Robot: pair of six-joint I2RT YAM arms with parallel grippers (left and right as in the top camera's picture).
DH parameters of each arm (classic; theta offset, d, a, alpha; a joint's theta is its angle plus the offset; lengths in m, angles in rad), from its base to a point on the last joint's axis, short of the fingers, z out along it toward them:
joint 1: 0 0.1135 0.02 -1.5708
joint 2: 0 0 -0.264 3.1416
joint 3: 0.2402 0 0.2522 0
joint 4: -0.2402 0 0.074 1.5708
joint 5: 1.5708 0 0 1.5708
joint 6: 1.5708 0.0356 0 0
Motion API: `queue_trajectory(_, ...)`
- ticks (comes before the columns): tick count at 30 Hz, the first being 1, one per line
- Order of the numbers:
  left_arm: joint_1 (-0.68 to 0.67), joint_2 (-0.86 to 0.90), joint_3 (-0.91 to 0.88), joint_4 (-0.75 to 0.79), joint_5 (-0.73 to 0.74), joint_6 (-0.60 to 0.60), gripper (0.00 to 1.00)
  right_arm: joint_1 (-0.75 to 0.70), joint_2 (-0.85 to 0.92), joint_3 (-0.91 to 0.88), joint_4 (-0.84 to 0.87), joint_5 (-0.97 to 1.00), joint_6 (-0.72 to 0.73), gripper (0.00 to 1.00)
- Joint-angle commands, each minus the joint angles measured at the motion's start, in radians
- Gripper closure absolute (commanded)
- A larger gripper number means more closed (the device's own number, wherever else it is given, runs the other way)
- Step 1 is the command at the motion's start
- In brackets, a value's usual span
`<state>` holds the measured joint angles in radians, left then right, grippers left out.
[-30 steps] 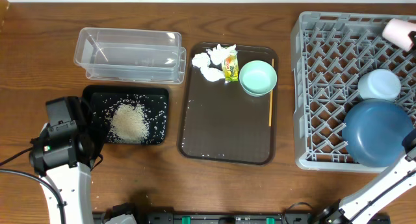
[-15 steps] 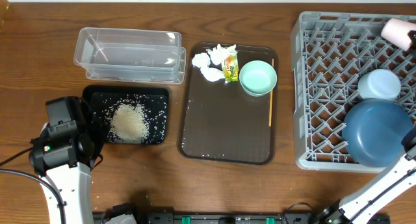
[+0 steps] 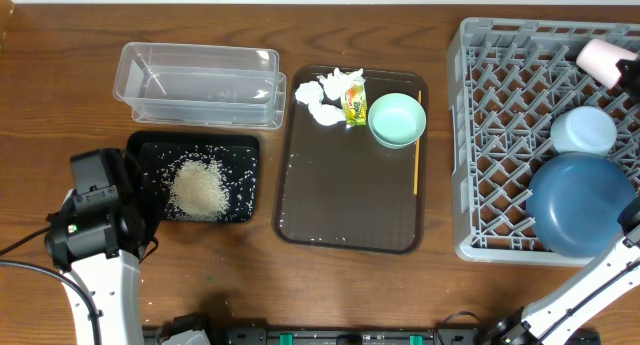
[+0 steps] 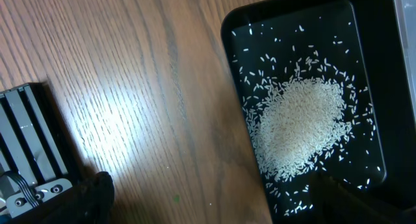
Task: Sort waste into correct bins and load items into the dishwasher rack
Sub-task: 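Carry the pink cup with the right gripper into the rack's upper right and release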
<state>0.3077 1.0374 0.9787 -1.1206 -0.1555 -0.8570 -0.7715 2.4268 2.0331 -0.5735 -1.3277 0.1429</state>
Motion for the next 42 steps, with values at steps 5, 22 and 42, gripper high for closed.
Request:
queue_trajectory(5,0.006,0.001,0.018,-0.004,0.002,0.006,0.03,-0.059,-0.003,-0.019,-0.077,0.130,0.009,0.99)
queue_trajectory(22,0.006,0.001,0.018,-0.004,0.002,0.006,0.03,-0.164,-0.039,-0.018,-0.285,0.296,-0.069,0.96)
queue_trajectory(42,0.006,0.001,0.018,-0.004,0.002,0.006,0.03,-0.122,-0.426,-0.018,-0.353,0.565,0.023,0.83)
